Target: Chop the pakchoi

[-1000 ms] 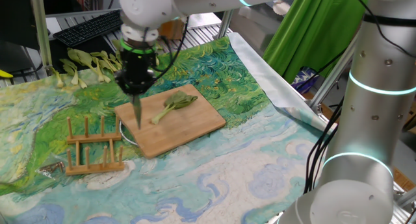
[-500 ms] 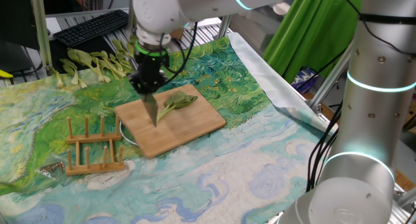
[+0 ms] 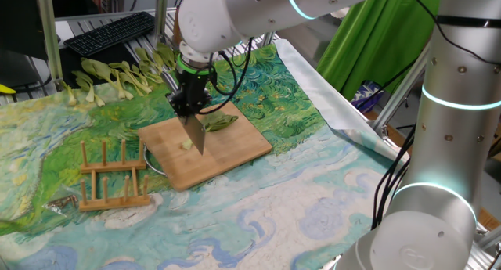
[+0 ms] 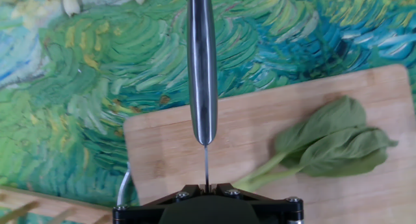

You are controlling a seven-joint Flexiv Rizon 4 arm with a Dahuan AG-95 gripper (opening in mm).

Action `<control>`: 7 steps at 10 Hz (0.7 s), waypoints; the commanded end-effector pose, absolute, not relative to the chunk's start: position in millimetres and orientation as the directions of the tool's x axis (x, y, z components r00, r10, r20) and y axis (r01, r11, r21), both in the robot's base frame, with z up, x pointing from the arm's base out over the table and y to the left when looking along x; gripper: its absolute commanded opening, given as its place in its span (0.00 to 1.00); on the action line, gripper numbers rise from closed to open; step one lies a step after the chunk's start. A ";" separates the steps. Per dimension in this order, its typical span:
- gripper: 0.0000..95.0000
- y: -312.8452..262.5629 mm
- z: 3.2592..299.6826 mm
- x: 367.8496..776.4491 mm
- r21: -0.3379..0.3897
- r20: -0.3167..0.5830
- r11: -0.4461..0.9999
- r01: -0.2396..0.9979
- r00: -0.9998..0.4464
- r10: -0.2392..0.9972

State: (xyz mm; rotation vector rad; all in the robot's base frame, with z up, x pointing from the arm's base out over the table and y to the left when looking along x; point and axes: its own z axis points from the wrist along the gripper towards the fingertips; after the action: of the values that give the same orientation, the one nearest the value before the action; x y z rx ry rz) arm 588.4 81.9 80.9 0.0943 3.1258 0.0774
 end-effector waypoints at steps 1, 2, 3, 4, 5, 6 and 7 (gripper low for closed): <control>0.00 81.0 78.0 589.1 0.045 -0.018 0.998 0.036 -0.999 0.037; 0.00 81.2 77.3 589.2 0.042 -0.023 0.999 0.027 -0.999 0.028; 0.00 81.8 75.4 589.7 0.032 -0.030 0.999 0.010 -0.999 0.011; 0.00 81.9 75.2 589.6 0.026 -0.033 1.000 -0.004 -0.999 -0.003; 0.00 82.3 73.8 589.4 0.014 -0.037 1.000 -0.018 -0.999 -0.017; 0.00 82.9 72.3 589.0 0.013 -0.038 1.000 -0.019 -0.999 -0.019; 0.00 83.8 69.7 588.2 0.012 -0.040 1.000 -0.020 -0.999 -0.020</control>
State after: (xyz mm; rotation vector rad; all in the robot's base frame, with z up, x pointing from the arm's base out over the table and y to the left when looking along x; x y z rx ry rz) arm 587.9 84.1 68.4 -0.0320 3.0993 0.0175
